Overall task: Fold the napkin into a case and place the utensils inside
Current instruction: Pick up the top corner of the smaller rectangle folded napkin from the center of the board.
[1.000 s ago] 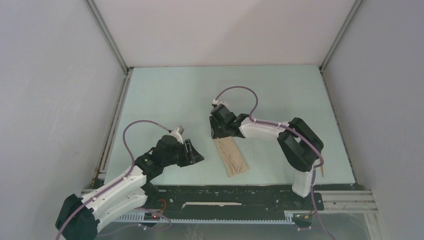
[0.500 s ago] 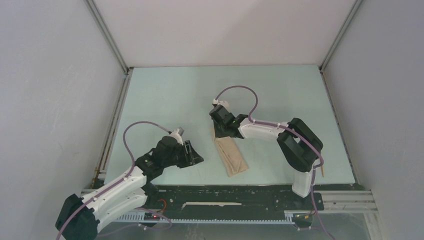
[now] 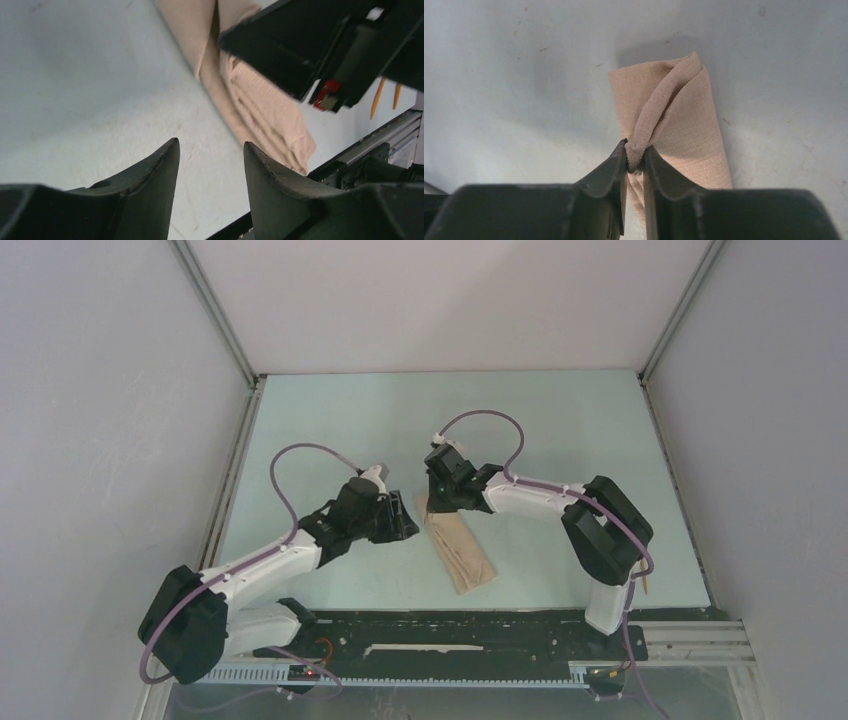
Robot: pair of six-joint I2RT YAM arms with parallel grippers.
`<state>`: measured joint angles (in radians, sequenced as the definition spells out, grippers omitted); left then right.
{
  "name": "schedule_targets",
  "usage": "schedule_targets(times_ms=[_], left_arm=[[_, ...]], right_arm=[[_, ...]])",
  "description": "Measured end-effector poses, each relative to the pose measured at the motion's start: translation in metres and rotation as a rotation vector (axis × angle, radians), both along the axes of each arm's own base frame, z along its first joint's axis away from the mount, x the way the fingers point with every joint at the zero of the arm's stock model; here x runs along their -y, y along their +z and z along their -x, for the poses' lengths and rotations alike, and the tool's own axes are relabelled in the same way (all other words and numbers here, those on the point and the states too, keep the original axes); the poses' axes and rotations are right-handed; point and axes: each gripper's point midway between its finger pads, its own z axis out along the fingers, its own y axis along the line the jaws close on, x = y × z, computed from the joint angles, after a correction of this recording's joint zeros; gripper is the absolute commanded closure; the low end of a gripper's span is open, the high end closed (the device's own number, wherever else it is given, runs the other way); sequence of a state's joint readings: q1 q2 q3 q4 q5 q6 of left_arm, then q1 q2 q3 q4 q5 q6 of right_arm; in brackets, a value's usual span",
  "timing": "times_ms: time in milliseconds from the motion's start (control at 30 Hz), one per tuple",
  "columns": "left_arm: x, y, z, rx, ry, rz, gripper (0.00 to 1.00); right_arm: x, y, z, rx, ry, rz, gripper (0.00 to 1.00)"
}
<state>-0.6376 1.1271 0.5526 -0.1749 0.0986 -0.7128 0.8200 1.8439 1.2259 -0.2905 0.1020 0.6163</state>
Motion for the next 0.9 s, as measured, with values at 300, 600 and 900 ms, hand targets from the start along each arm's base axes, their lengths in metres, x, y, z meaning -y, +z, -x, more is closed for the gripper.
schedule_targets(times_ms=[300, 600, 900], left_arm=[[0.004, 0.014, -0.018, 0.066, 0.016, 0.017, 0.45], [-0.007, 0.011, -0.008, 0.079, 0.029, 0.023, 0.46], [-0.014, 0.002, 0.000, 0.070, 0.031, 0.017, 0.44]], right_arm=[[-0.006, 0.003, 0.005, -0.036, 0.021, -0.047, 0.52], [-0.012, 0.002, 0.012, -0.020, 0.052, -0.025, 0.53], [-0.006, 0.000, 0.010, 0.008, 0.042, 0.018, 0.71]])
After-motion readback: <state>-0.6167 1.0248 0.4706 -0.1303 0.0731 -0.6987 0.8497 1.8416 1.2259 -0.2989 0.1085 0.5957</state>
